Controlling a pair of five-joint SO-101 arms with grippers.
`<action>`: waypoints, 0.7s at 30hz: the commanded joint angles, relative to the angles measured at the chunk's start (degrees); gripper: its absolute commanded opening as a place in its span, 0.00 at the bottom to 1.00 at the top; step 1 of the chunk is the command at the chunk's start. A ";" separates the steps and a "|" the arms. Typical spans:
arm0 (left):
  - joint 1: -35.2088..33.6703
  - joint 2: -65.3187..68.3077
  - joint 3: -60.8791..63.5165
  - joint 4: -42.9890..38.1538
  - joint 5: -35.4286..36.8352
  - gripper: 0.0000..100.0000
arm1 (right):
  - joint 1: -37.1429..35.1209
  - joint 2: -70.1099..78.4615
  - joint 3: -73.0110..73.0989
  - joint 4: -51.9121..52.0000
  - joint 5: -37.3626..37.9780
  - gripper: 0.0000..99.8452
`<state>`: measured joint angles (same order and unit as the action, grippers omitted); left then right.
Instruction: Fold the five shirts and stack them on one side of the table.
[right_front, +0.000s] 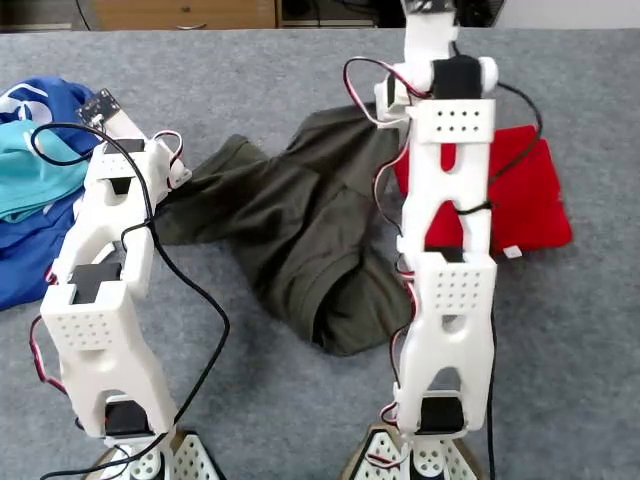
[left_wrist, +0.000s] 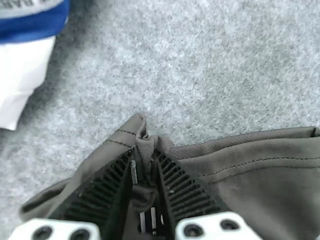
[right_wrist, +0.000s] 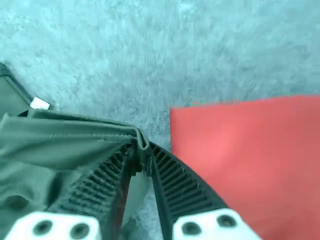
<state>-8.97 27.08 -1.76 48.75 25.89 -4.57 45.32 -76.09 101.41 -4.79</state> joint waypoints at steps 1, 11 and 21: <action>-0.79 -2.33 -0.44 -0.44 -0.62 0.02 | 1.54 -6.73 1.63 1.05 0.62 0.00; -0.79 -2.33 -0.62 -0.53 -0.62 0.02 | -0.22 -20.79 16.40 1.05 1.32 0.00; -0.70 -2.33 -0.62 -2.20 -0.44 0.02 | -3.91 -25.01 33.36 0.70 4.22 0.00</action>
<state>-8.97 27.08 -1.76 47.69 25.89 -7.91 23.87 -46.20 101.49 -0.84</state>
